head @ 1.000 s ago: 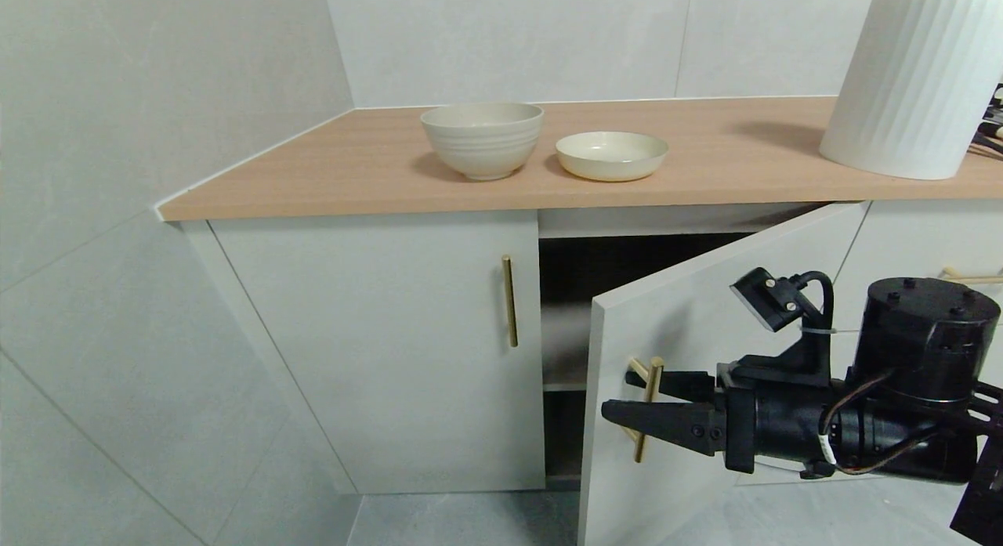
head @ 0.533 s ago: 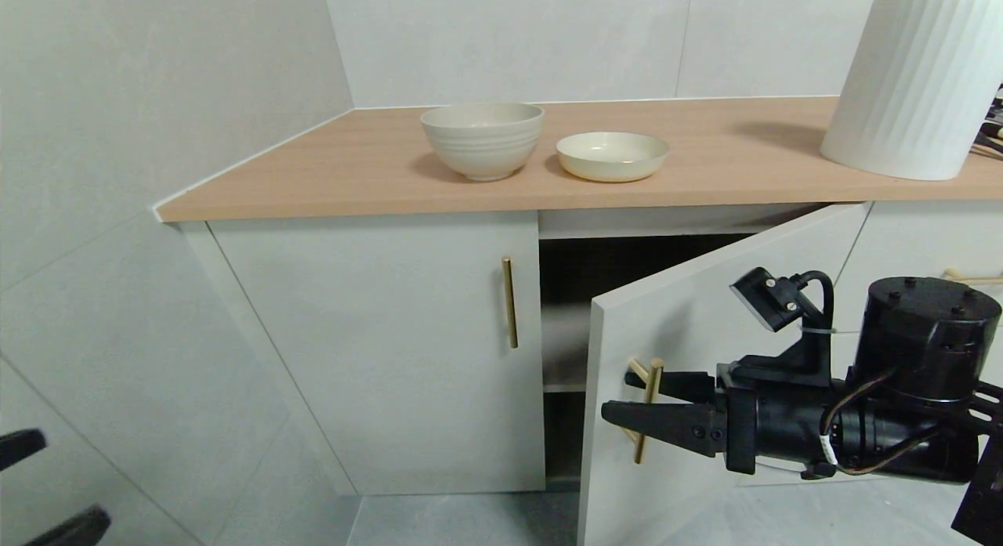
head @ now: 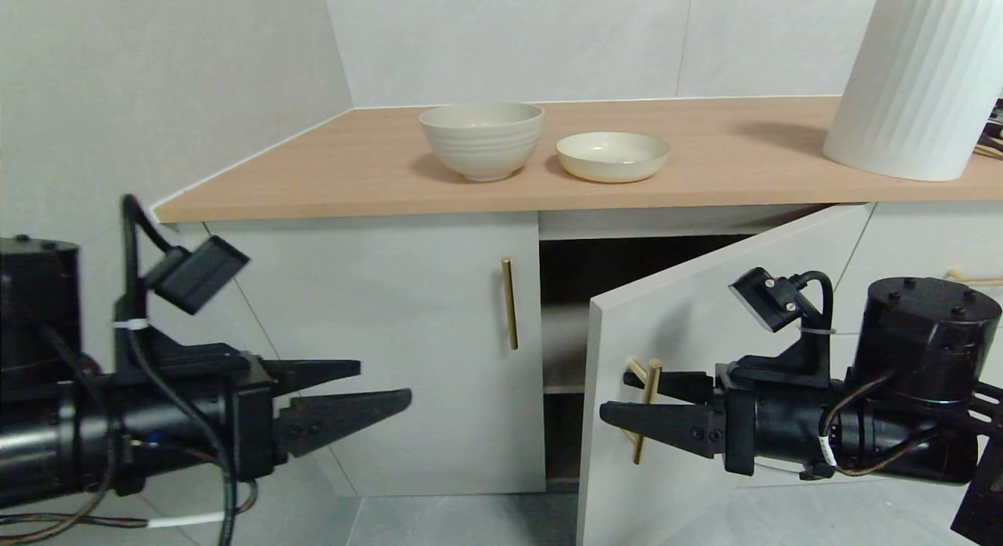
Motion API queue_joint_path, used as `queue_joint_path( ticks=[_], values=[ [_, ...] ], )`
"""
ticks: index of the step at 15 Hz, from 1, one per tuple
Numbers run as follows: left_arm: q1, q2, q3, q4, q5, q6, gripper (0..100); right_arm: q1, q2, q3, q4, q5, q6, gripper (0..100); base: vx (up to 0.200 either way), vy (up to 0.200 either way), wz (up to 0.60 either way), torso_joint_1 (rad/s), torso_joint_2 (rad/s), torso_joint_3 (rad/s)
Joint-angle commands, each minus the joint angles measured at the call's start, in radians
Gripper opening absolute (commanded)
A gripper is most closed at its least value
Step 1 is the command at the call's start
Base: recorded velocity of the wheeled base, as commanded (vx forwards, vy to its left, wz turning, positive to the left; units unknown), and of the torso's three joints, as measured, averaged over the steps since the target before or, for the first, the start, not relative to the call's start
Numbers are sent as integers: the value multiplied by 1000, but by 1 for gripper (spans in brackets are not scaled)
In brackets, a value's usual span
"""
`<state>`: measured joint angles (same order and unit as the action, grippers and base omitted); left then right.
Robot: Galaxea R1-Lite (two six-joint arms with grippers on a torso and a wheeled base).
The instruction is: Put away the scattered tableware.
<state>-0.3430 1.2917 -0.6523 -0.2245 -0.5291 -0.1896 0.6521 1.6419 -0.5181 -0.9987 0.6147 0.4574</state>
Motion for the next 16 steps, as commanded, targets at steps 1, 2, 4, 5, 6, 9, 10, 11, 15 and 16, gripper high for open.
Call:
queue_joint_path(
  ticks=[1,2,4,5,6,9,10,11,15,16],
  values=[
    [-67,153,48,-69,9,-25,100,0,9,1,2,-3,0,100,0,0,0,0,0,0],
    [-68,173,56,-98,24,-51,100,0,12,1,2,-1,0,100,0,0,0,0,0,0],
    [-76,176,54,-119,28,-88,100,0,13,1,2,-3,0,100,0,0,0,0,0,0],
    [-80,173,54,-122,28,-97,100,0,13,3,2,-3,0,100,0,0,0,0,0,0],
    [-83,173,54,-122,28,-103,100,0,12,3,2,-3,0,100,0,0,0,0,0,0],
    [-85,179,51,-142,28,-105,0,0,16,3,2,-1,0,100,0,0,0,0,0,0],
    [-83,182,49,-167,28,-114,0,0,19,3,2,-1,0,100,0,0,0,0,0,0],
    [-85,182,45,-184,28,-137,0,0,21,3,2,-1,0,100,0,0,0,0,0,0],
    [-91,241,-15,-233,26,-188,0,0,15,6,2,-1,0,100,0,0,0,0,0,0],
    [-93,298,-35,-269,24,-177,0,0,12,7,2,-1,0,100,0,0,0,0,0,0]
  ],
)
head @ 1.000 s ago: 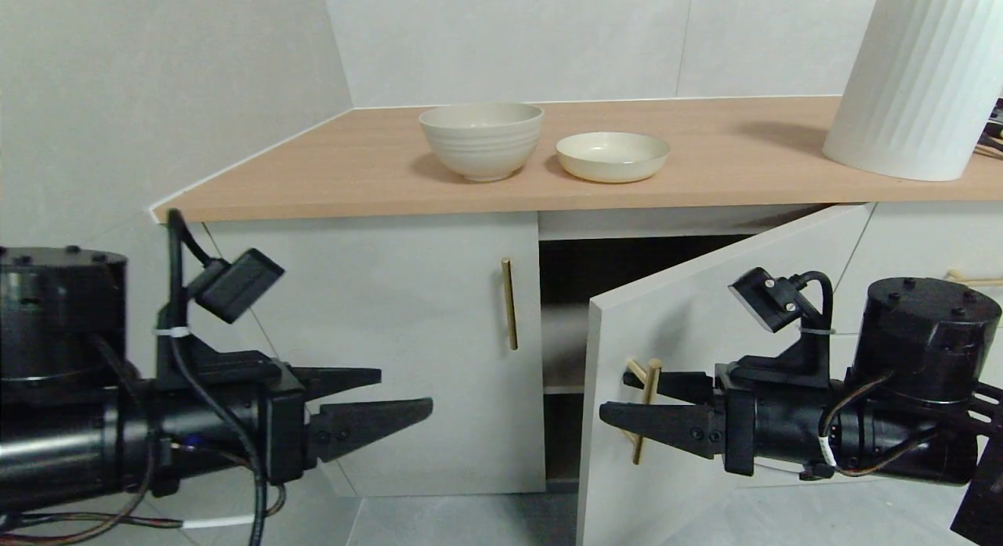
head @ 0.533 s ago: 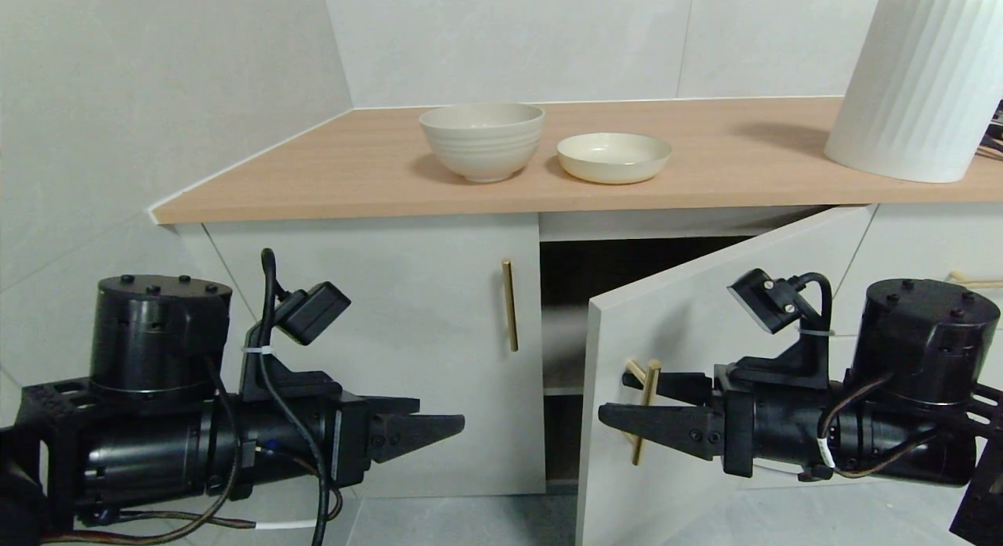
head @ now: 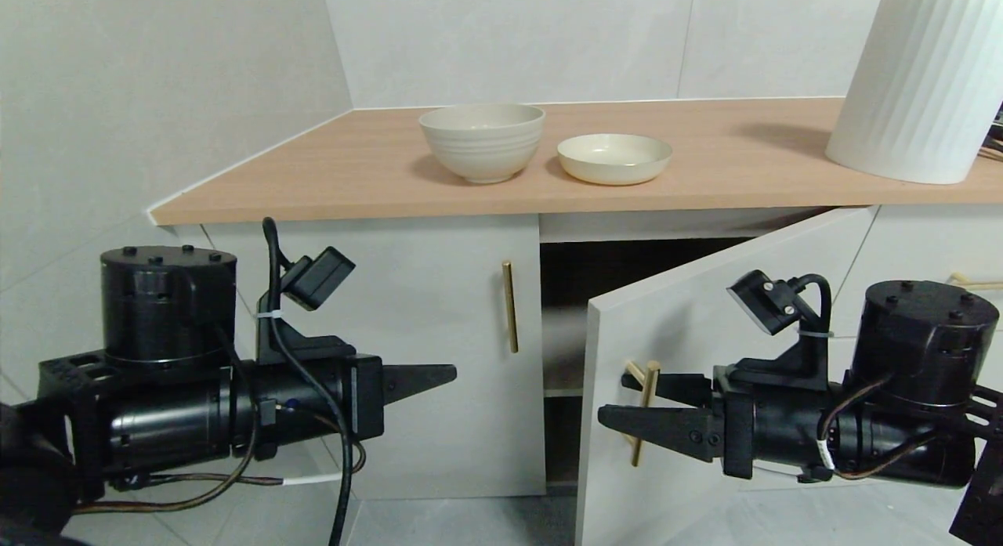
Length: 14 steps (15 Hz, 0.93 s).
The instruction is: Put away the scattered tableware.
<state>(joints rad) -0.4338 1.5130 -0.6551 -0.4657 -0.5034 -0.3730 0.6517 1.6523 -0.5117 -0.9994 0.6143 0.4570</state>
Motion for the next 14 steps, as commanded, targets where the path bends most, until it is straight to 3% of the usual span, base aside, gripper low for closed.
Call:
queue_joint_path(
  ticks=[1,7,11,14],
  values=[
    [-17,162,-51,-111,2,20,0,0,-2,1,2,-1,0,100,0,0,0,0,0,0],
    [-143,438,-58,-570,13,23,0,-1,-13,2,2,-8,-1,100,0,0,0,0,0,0],
    [-226,472,-133,-591,34,26,0,-4,-16,7,4,-8,-3,100,0,0,0,0,0,0],
    [-263,510,-169,-596,125,92,0,-4,-14,25,5,-10,-24,100,0,0,0,0,0,0]
  ],
)
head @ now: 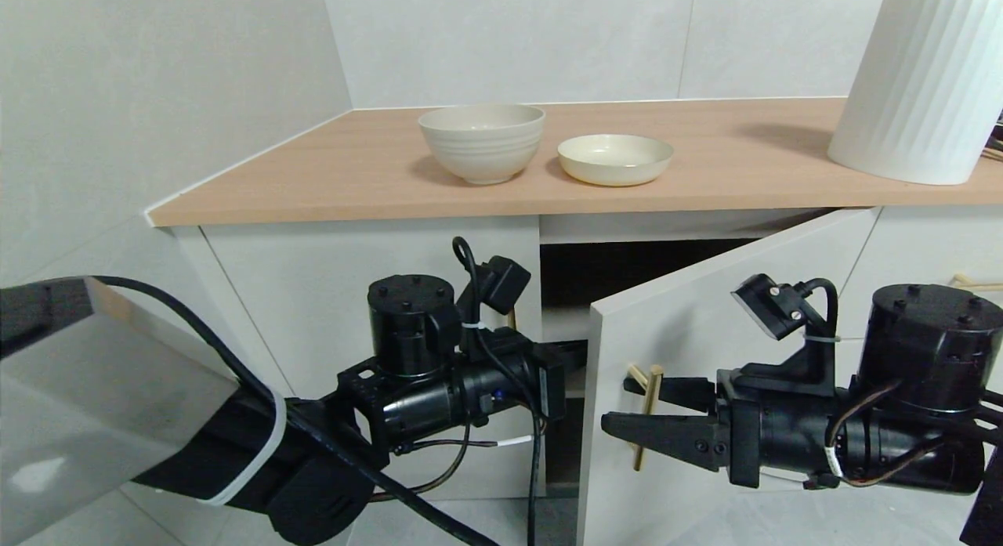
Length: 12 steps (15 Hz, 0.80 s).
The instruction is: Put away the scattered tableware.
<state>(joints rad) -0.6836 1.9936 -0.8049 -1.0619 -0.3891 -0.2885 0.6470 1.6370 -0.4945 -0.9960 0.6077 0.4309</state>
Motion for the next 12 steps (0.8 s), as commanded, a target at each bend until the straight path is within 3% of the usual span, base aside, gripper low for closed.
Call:
queue_joint_path(
  ticks=[1,3,6,10,12],
  values=[
    [-13,37,-28,0,15,11,0,-1,3,14,2,-3,-24,100,0,0,0,0,0,0],
    [-20,60,-40,-23,32,11,0,-20,23,31,8,-57,-155,100,0,0,0,0,0,0],
    [-28,96,-39,-82,33,11,0,-46,-25,43,36,-118,-159,100,0,0,0,0,0,0],
    [-39,99,-57,-86,33,11,0,-115,-210,45,257,-120,-196,100,0,0,0,0,0,0],
    [-42,91,-59,-87,35,9,0,-132,-332,37,435,-135,-236,100,0,0,0,0,0,0]
  ],
)
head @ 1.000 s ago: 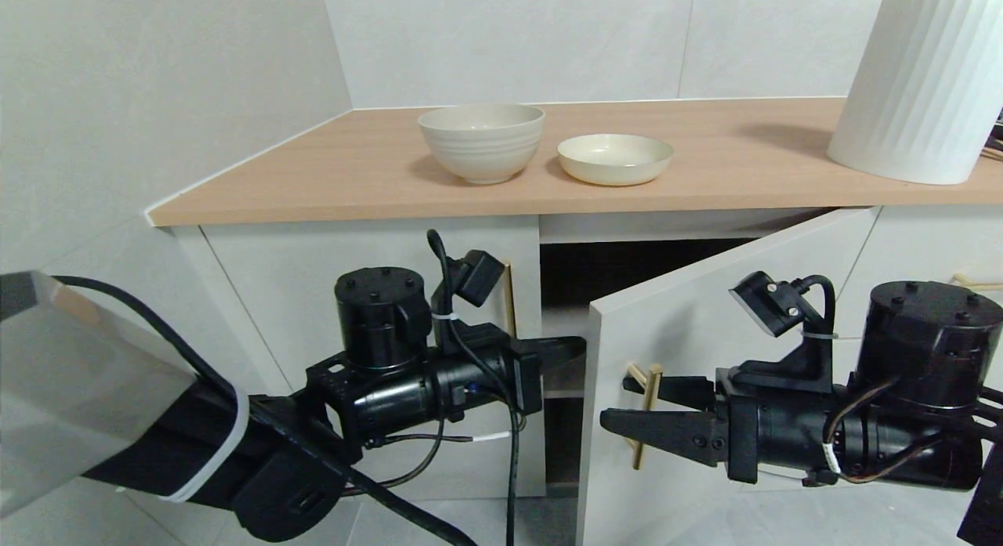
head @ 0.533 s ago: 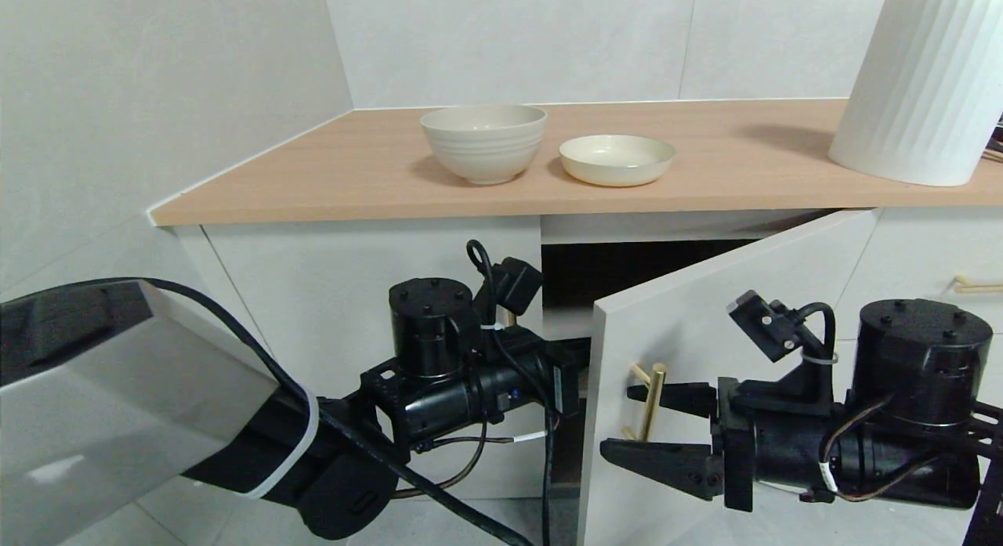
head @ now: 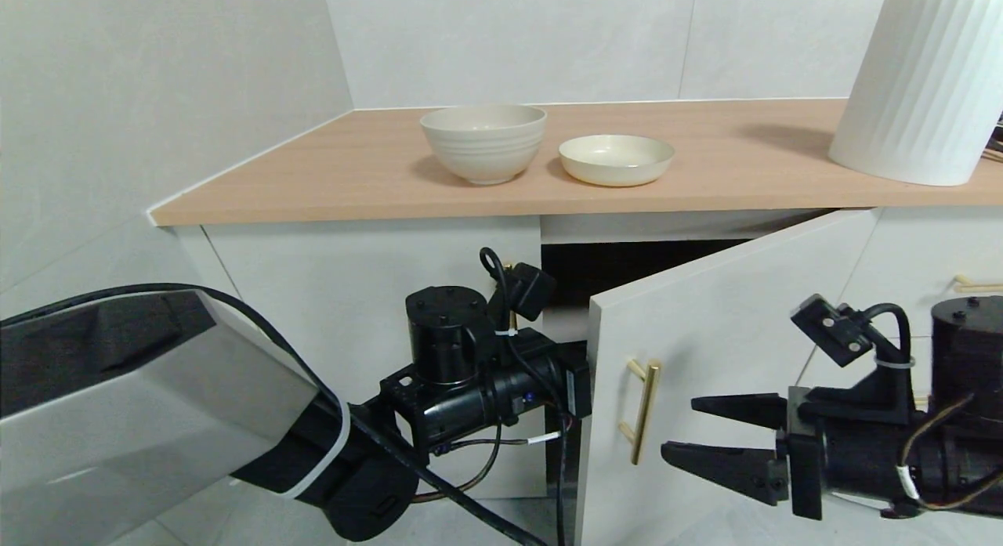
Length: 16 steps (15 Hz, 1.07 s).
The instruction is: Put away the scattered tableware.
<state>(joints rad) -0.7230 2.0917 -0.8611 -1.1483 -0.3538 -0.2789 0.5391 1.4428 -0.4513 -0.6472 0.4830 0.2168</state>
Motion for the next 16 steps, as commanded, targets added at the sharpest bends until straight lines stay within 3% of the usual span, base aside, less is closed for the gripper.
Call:
queue_joint_path(
  ticks=[1,3,8,13,16],
  values=[
    [-3,-9,1,1,-1,-2,0,-24,-197,-15,178,-24,-22,100,0,0,0,0,0,0],
    [-4,-19,5,2,1,-6,0,-24,-271,-18,278,-29,-22,100,0,0,0,0,0,0],
    [-13,-24,24,1,1,-6,0,-28,-288,-4,288,-30,-20,100,0,0,0,0,0,0],
    [-21,-32,25,2,4,-6,0,-28,-294,6,288,-30,-20,100,-200,0,0,4,4,7],
    [-24,-19,24,2,4,-6,0,-28,-294,8,288,-29,-20,100,0,0,0,0,0,0]
  ],
)
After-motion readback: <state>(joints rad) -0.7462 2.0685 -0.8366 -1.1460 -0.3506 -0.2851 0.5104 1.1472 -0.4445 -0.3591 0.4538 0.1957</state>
